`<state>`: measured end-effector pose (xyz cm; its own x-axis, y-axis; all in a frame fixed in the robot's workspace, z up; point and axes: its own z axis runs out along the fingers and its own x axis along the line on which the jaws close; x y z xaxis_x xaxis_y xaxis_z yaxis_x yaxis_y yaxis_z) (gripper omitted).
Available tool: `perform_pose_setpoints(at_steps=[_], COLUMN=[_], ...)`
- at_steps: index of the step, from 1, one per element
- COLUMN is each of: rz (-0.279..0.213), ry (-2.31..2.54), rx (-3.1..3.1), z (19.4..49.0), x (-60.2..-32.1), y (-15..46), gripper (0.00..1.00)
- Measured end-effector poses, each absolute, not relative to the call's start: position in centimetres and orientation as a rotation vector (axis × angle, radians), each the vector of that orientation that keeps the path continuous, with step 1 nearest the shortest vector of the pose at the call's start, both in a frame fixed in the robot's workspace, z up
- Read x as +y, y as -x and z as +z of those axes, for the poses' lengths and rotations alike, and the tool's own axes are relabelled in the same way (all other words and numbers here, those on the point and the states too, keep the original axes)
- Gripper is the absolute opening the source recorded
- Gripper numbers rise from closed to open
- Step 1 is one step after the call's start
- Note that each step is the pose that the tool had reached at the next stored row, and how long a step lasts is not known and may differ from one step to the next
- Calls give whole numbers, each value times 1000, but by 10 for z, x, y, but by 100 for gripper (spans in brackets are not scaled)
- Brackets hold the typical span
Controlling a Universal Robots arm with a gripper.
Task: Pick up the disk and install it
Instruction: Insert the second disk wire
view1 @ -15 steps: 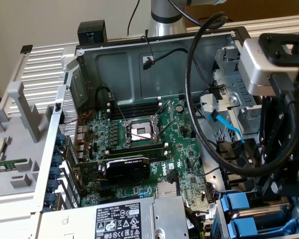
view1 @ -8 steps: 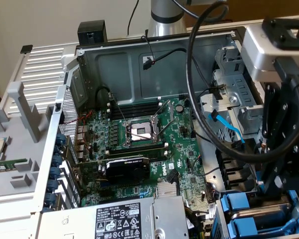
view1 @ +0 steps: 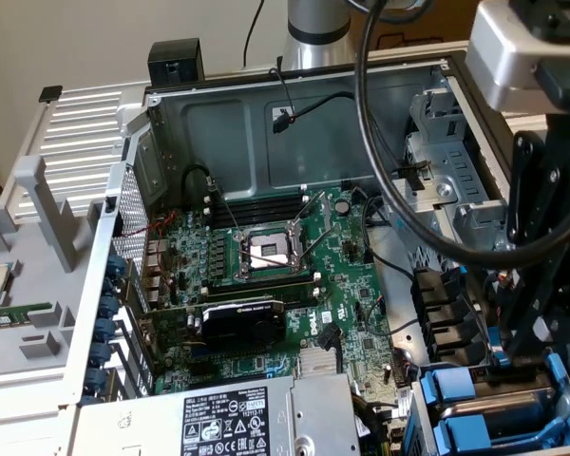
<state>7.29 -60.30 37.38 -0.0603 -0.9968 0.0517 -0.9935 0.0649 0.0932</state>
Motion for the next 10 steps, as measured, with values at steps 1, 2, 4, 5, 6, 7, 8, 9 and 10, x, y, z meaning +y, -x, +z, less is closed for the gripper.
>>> perform_pose_setpoints(at_steps=[1, 2, 4, 5, 6, 7, 8, 9, 10], rz=[-47, -44, -40, -38, -36, -35, -35, -35, -35], ry=[-2079, -2078, -2077, -2075, -2075, -2075, -2075, -2075, -2075], rx=[-2215, -2214, -2212, -2211, -2211, -2211, -2211, -2211, -2211], z=[376, 379, 384, 386, 388, 388, 388, 388, 388], x=[-603, -603, -603, -603, -603, -603, -603, -603, -603], y=[-73, -73, -73, -73, -73, -73, -73, -73, -73], gripper=[25, 25, 25, 25, 25, 25, 25, 25, 25])
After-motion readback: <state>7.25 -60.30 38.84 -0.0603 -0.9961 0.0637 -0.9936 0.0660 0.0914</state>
